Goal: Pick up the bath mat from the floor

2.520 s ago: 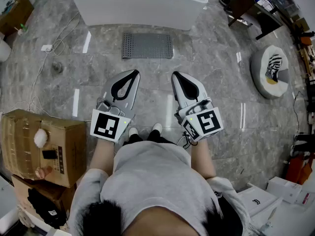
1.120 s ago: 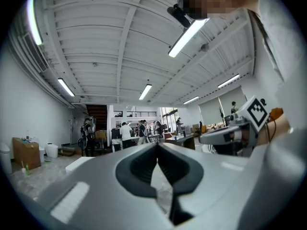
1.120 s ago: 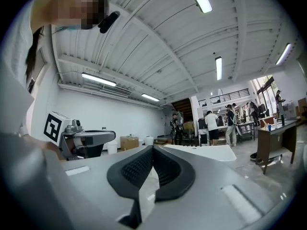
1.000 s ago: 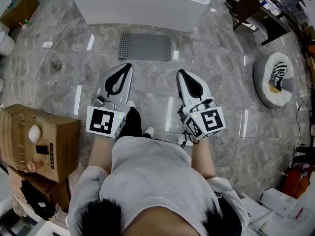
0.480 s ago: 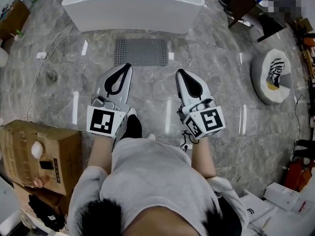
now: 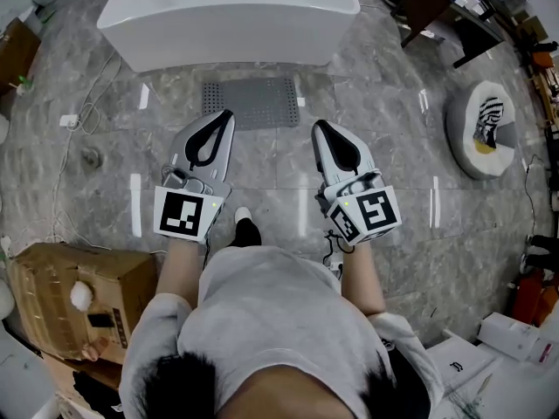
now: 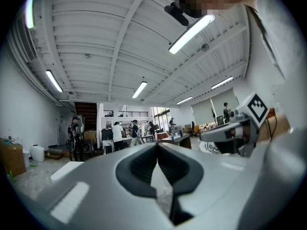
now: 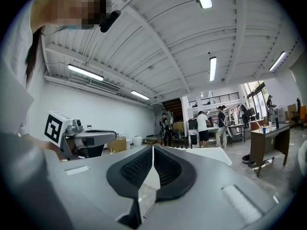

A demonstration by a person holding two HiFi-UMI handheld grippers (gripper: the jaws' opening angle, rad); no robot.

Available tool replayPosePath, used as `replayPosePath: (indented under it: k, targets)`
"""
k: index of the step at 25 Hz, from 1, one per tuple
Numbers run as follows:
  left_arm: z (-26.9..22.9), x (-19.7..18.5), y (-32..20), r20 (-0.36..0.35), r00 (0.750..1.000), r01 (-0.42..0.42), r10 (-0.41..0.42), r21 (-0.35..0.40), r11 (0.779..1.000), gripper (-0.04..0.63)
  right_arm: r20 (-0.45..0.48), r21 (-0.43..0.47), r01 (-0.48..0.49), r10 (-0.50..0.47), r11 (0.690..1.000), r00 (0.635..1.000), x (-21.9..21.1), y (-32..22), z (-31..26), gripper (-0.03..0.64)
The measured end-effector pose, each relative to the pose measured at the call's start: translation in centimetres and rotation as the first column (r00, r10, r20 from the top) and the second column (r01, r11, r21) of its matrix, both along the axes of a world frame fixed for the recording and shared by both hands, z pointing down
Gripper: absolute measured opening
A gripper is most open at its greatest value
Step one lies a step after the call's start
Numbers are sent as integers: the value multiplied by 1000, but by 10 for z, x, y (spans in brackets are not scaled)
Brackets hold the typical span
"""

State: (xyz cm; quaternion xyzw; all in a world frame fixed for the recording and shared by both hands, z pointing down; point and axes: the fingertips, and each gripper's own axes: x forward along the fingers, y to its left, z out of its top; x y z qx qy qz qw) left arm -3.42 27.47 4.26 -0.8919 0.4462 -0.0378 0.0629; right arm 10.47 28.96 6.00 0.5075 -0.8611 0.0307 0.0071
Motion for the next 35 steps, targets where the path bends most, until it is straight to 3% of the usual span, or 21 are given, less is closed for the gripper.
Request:
replayPosePath:
  k: [12, 20, 35]
  targets:
    - [15, -51, -66, 4, 999, -46, 46, -15, 999, 2, -4, -9, -52, 51, 999, 999, -52, -58, 9, 2]
    - [18, -64, -80, -18, 999, -50, 50, -22, 998, 2, -29, -20, -78, 77, 997, 997, -59, -66, 8, 2]
    - [21, -74, -120, -8, 1000, 24, -24, -12, 1000, 2, -34, -21, -32, 31, 999, 999, -60, -116, 12, 2]
